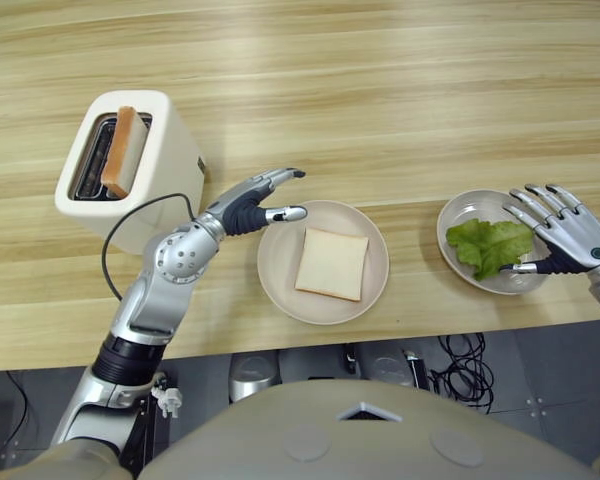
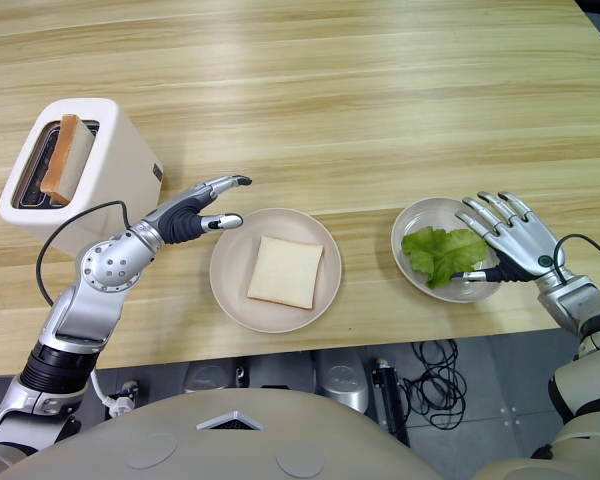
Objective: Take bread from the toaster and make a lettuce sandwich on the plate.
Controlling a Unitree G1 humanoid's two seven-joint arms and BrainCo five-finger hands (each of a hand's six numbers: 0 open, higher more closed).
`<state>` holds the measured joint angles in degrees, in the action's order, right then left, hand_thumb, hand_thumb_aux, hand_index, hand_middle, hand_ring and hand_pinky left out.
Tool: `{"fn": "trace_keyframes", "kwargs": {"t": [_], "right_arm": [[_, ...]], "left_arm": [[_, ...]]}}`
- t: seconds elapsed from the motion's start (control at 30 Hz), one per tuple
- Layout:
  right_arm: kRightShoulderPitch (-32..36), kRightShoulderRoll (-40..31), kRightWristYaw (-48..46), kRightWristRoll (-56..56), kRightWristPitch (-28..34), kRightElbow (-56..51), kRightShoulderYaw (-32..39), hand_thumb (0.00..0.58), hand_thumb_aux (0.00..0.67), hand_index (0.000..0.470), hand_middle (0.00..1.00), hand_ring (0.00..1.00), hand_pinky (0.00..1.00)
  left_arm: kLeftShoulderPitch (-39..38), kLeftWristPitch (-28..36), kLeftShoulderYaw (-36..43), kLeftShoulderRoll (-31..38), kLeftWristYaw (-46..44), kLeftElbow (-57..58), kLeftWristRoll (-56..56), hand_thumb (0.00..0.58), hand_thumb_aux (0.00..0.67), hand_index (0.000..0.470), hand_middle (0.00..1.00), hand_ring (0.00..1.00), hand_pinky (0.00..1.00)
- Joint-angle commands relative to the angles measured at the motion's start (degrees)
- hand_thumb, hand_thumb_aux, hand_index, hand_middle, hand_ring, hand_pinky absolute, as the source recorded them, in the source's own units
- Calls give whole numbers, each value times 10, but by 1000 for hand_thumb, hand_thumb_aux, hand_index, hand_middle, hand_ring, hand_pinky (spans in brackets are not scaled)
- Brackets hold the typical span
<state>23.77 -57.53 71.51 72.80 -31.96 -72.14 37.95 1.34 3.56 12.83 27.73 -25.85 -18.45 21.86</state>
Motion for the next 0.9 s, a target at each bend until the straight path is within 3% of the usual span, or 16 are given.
{"fn": "trace_keyframes", "kwargs": {"t": [0.03, 0.43, 0.47, 0.5, 0.7, 0.8, 0.83, 0.87, 0.9], "right_arm": [[1, 6, -2, -11, 4, -5, 20, 0, 0, 0, 0, 0, 0], [-3, 24, -12, -28, 16, -18, 54, 0, 0, 0, 0, 0, 0], [-4, 25, -12, -29, 17, -19, 56, 136, 84, 58, 0, 0, 0], [-5, 26, -13, -30, 18, -21, 57, 175, 110, 76, 0, 0, 0], [-8, 30, -20, -34, 20, -26, 69, 168, 105, 72, 0, 0, 0], [-9, 32, -23, -38, 20, -28, 74, 220, 142, 97, 0, 0, 0], [-9, 33, -23, -39, 20, -28, 75, 377, 273, 188, 0, 0, 0], [-9, 33, -23, -40, 19, -29, 75, 456, 360, 247, 0, 0, 0], [-9, 33, -23, -42, 19, -29, 76, 496, 415, 285, 0, 0, 0]], "left_arm": [[-6, 3, 5, -3, 0, 13, -1, 0, 0, 0, 0, 0, 0], [-6, 6, 6, -5, -2, 12, 0, 0, 0, 0, 0, 0, 0], [-6, 6, 6, -5, -2, 12, 0, 0, 0, 0, 0, 0, 0], [-7, 6, 6, -5, -2, 12, -1, 0, 0, 0, 0, 0, 0], [-10, 5, 4, -3, -2, 12, -2, 0, 0, 0, 0, 0, 0], [-10, 4, 4, -4, -1, 15, -1, 0, 0, 0, 0, 0, 0], [-9, 4, 4, -4, -1, 15, -1, 0, 0, 0, 0, 0, 0], [-9, 4, 5, -5, -1, 15, -1, 0, 0, 0, 0, 0, 0], [-8, 4, 5, -5, 0, 16, -2, 0, 0, 0, 0, 0, 0]]}}
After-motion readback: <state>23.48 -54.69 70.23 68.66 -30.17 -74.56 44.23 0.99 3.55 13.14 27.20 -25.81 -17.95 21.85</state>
